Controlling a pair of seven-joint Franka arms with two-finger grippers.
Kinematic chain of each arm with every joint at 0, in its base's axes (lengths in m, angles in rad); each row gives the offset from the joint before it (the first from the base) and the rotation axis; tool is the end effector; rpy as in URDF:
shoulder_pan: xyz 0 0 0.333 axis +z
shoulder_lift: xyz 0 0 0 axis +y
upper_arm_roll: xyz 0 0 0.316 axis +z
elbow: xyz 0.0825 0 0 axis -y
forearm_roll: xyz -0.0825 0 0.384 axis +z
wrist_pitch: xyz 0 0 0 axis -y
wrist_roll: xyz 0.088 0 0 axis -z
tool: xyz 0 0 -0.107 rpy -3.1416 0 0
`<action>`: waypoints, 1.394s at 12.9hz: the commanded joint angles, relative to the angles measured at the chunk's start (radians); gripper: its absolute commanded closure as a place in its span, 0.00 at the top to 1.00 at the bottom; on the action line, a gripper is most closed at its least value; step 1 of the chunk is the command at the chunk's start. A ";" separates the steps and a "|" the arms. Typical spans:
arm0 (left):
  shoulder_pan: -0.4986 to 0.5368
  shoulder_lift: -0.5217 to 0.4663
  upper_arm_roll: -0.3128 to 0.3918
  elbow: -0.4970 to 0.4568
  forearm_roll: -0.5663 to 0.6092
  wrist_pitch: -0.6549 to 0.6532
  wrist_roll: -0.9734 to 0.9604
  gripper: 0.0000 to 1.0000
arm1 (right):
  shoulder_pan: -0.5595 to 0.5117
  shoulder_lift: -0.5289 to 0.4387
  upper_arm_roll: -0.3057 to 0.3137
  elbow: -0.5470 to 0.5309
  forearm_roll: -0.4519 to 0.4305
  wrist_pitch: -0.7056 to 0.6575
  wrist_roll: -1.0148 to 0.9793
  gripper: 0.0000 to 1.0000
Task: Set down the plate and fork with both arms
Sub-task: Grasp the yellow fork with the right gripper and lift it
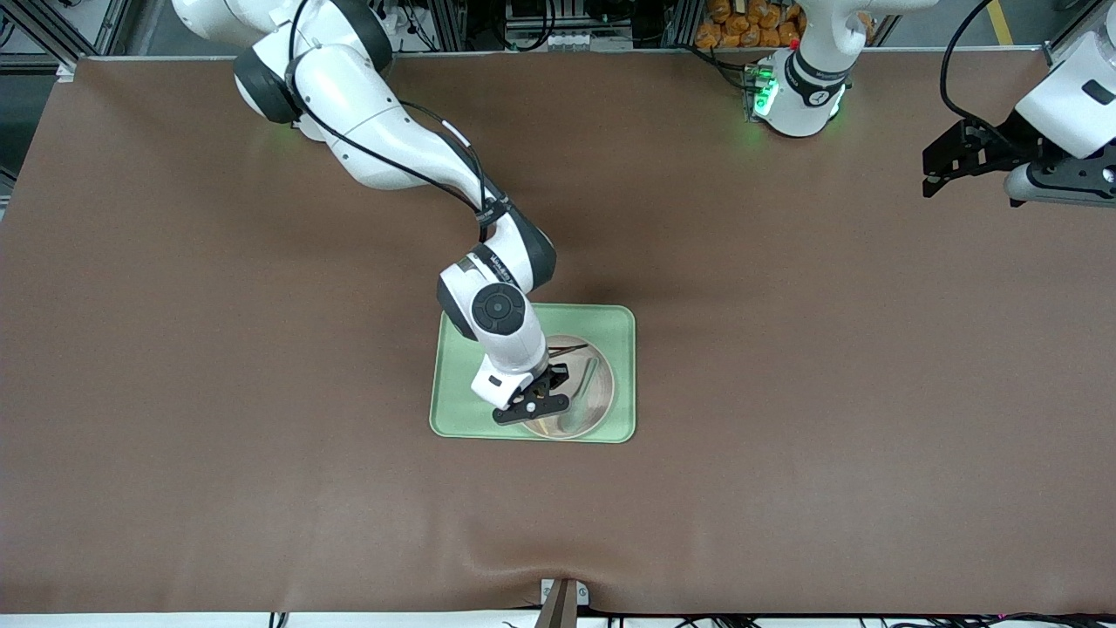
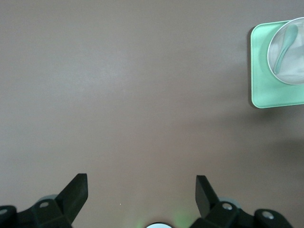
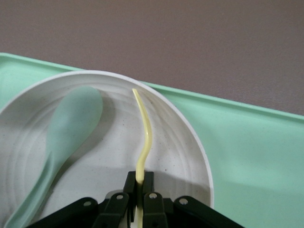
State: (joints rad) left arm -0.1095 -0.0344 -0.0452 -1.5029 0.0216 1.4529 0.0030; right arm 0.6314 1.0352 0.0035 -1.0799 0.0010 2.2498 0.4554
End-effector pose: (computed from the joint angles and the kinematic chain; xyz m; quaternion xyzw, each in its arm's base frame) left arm 0.5254 -0.0799 0.6646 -0.9969 0.0776 0.0069 0.0121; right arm 0.6339 0.4658 0.2008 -0.9938 -0.0882 -0.0566 0.0365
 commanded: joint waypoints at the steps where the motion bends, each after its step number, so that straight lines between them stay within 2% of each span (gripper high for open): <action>1: 0.001 -0.018 0.001 0.000 -0.019 -0.011 0.014 1.00 | -0.012 -0.021 0.006 0.044 0.016 -0.085 0.014 0.08; 4: 0.001 -0.018 0.007 0.000 -0.020 -0.005 0.014 1.00 | -0.067 -0.061 0.019 0.043 0.036 -0.095 -0.009 0.08; 8: 0.001 -0.018 0.007 0.000 -0.020 -0.005 0.012 1.00 | -0.122 -0.098 0.020 0.022 0.050 -0.183 -0.079 0.08; 12: 0.002 -0.018 0.010 0.000 -0.020 -0.003 0.011 1.00 | -0.148 -0.168 0.018 -0.136 0.048 -0.173 -0.125 0.10; 15: 0.004 -0.018 0.011 0.000 -0.020 -0.003 0.011 1.00 | -0.154 -0.234 0.016 -0.326 0.048 -0.012 -0.141 0.10; 18: 0.004 -0.018 0.011 0.000 -0.020 -0.003 0.009 1.00 | -0.150 -0.238 0.016 -0.350 0.048 -0.009 -0.127 0.10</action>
State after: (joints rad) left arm -0.1076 -0.0347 -0.0376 -1.4998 0.0210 1.4532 0.0030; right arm 0.4904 0.8588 0.0076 -1.3455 0.0369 2.2272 0.3378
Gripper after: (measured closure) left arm 0.000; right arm 0.903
